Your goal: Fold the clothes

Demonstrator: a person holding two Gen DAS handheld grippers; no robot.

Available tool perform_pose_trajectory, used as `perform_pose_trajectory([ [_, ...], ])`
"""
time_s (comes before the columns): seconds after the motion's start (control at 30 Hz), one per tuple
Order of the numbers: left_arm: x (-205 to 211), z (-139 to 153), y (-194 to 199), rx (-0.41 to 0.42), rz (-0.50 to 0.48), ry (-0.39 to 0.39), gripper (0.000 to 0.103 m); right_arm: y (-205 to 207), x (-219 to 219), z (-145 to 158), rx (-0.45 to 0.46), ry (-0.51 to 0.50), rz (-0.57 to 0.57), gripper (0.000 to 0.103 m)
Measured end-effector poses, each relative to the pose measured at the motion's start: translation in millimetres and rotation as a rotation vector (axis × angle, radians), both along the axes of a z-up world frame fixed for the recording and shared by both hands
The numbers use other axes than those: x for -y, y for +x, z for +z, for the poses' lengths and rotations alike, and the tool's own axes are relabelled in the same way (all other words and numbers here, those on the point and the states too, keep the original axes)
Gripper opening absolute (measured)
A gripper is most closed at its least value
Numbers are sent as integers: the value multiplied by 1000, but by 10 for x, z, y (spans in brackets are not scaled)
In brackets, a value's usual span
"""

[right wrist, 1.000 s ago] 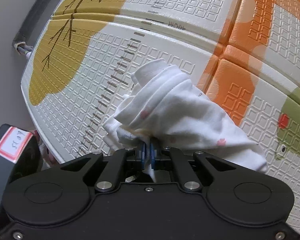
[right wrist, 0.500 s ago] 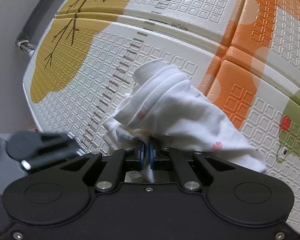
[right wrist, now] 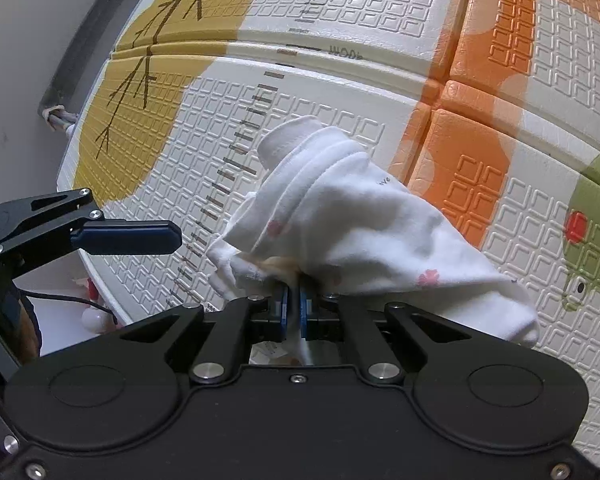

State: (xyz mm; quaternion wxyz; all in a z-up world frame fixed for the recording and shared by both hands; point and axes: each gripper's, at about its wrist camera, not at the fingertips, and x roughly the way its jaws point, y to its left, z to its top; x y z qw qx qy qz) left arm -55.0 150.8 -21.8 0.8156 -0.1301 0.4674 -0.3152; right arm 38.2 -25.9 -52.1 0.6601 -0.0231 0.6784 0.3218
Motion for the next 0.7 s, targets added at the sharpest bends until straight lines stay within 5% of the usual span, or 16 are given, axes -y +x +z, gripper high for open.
perform_pose_trajectory([
  [0.2, -74, 23, 102, 21, 4, 88, 73, -2, 14, -10, 0, 13, 0, 3],
  [0.33, -246, 127, 185, 42, 81, 58, 73, -22, 1, -3, 15, 12, 7, 3],
  [0.7, 152, 79, 514, 55, 31, 41, 74, -251, -94, 185, 164, -20, 102, 8],
])
